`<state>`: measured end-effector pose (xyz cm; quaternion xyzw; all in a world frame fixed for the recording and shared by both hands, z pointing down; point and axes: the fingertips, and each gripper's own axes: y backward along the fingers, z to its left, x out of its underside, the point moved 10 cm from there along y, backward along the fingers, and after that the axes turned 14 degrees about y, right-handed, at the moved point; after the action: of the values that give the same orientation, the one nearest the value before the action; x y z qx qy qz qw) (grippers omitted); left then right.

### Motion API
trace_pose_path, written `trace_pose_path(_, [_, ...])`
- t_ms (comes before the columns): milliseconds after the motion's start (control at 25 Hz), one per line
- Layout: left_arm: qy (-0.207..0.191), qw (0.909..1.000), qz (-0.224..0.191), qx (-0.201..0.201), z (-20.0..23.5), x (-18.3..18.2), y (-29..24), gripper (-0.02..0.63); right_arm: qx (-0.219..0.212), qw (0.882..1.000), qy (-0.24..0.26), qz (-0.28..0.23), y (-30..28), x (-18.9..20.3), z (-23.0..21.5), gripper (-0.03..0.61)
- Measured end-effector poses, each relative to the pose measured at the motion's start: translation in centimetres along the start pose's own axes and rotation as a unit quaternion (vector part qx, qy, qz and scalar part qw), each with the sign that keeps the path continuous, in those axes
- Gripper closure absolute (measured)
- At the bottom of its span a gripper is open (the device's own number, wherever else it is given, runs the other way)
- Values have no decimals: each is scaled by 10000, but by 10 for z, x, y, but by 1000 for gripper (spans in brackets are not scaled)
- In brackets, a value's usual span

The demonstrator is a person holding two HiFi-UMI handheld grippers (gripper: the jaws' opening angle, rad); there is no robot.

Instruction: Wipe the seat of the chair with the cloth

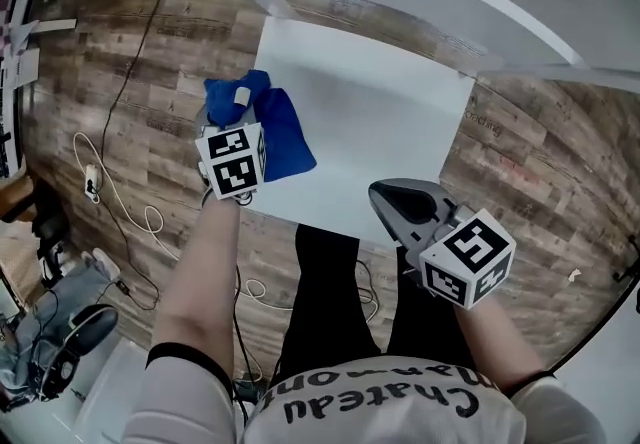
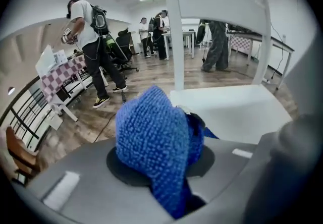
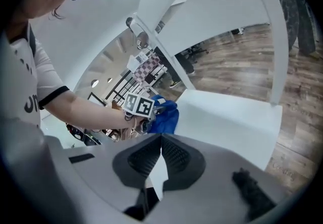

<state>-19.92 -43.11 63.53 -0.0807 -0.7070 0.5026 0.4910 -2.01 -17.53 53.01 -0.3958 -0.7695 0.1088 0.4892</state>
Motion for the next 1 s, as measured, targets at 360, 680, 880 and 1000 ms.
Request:
trace_pose_path(360, [-213, 9996, 196, -55, -28, 0, -15, 520, 238, 9994, -224, -58, 15, 17, -14, 563])
trace_pose_path(680, [199, 9994, -92, 269, -108, 4, -15, 531, 474, 9980, -408, -126, 73, 50, -47, 563])
trace_pose_path(880, [216, 9976, -230, 621, -178, 14, -10, 529, 693, 9961, -501, -227, 111, 66, -68, 563])
trace_pose_path(1000, [351, 9951, -178, 909, -218, 21, -4, 526, 858, 9946, -531, -236, 129, 73, -80, 563])
